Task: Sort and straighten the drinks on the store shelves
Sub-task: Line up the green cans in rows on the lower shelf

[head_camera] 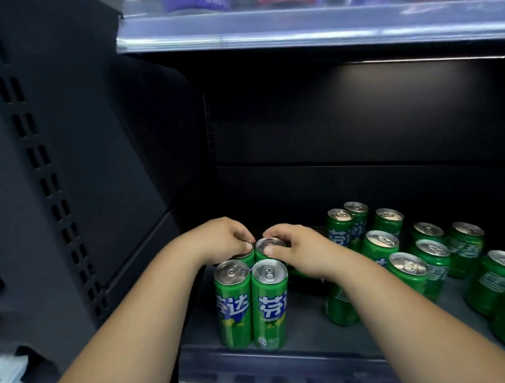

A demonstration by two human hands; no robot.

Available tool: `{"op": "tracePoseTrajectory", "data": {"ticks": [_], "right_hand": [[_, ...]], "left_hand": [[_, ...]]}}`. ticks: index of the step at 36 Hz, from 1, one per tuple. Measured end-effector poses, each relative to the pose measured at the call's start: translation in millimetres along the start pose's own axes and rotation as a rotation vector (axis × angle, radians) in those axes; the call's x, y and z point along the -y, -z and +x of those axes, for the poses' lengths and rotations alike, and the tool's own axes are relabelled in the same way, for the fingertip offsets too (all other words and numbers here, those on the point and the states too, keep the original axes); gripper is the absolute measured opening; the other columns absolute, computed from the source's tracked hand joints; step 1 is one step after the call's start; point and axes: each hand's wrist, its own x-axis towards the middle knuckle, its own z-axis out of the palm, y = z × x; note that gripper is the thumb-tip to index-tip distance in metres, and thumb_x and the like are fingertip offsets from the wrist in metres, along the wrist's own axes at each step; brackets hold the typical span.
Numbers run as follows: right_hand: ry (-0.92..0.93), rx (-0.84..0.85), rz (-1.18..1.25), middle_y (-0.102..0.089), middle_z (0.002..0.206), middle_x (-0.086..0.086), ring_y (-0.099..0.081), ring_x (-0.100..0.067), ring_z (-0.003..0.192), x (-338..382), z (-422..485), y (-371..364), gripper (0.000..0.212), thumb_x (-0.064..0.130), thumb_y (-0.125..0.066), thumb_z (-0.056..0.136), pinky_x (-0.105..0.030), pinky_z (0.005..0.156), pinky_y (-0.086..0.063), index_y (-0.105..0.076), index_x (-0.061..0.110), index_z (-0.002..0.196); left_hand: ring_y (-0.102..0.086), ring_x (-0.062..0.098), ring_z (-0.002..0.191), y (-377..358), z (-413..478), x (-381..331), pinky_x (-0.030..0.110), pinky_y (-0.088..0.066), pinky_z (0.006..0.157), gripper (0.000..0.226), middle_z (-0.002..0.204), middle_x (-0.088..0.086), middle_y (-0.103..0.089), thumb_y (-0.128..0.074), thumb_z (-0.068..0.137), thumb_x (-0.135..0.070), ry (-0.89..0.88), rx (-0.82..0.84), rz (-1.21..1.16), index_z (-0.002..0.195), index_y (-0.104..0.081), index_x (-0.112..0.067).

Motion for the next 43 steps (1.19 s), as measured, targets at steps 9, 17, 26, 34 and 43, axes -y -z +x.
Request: {"op": "tracePoseTrajectory", "data": {"ticks": [9,17,26,34,43], "right_hand": [[-0.01,0.006,-0.008,-0.07,0.104,0.009,-0.063,-0.007,0.094,3.2,-4.4,1.3,0.017,0.034,-0.062,0.098,-0.026,0.083,-0.049,-0.067,0.03,0.113],[-0.062,-0.037,0.057,-0.073,0.101,0.006,-0.064,-0.011,0.091,7.3,-5.3,-0.5,0.028,0.011,-0.05,0.099,-0.03,0.081,-0.051,-0.072,0.029,0.098],[-0.102,-0.067,0.084,-0.073,0.099,0.005,-0.064,-0.011,0.086,10.8,-2.3,-4.5,0.034,0.012,-0.045,0.101,-0.027,0.075,-0.051,-0.072,0.031,0.096],[-0.074,0.007,0.189,-0.065,0.127,0.011,-0.059,-0.003,0.118,8.0,-16.7,-3.1,0.034,0.031,-0.058,0.101,-0.025,0.103,-0.046,-0.061,0.026,0.135],[0.029,-0.056,0.049,-0.063,0.13,0.016,-0.057,-0.002,0.122,5.1,-45.2,12.6,0.062,0.058,-0.063,0.077,-0.037,0.108,-0.045,-0.059,0.035,0.134]], "left_hand": [[-0.066,0.009,0.09,-2.5,4.0,-2.6,0.026,-0.051,0.077,0.025,0.092,-0.013,-0.071,-0.053,0.099,-0.03,0.024,-0.002,0.085,0.083,-0.069,-0.039],[-0.065,0.009,0.088,-3.4,3.9,-2.4,0.027,-0.051,0.074,0.026,0.091,-0.012,-0.071,-0.051,0.1,-0.03,0.043,-0.03,0.106,0.085,-0.072,-0.035],[-0.066,0.011,0.091,-4.3,3.1,-0.4,0.028,-0.053,0.082,0.025,0.095,-0.009,-0.072,-0.049,0.101,-0.029,0.071,-0.063,0.045,0.097,-0.074,-0.029],[-0.059,0.01,0.109,-11.6,-13.4,1.4,0.028,-0.048,0.092,0.031,0.124,-0.008,-0.063,-0.051,0.101,-0.036,0.045,-0.148,0.015,0.128,-0.063,-0.028],[-0.059,0.008,0.109,-20.1,-28.7,-25.9,0.034,-0.05,0.096,0.035,0.118,-0.011,-0.063,-0.063,0.089,-0.045,-0.113,-0.289,0.1,0.122,-0.065,-0.034]]}}
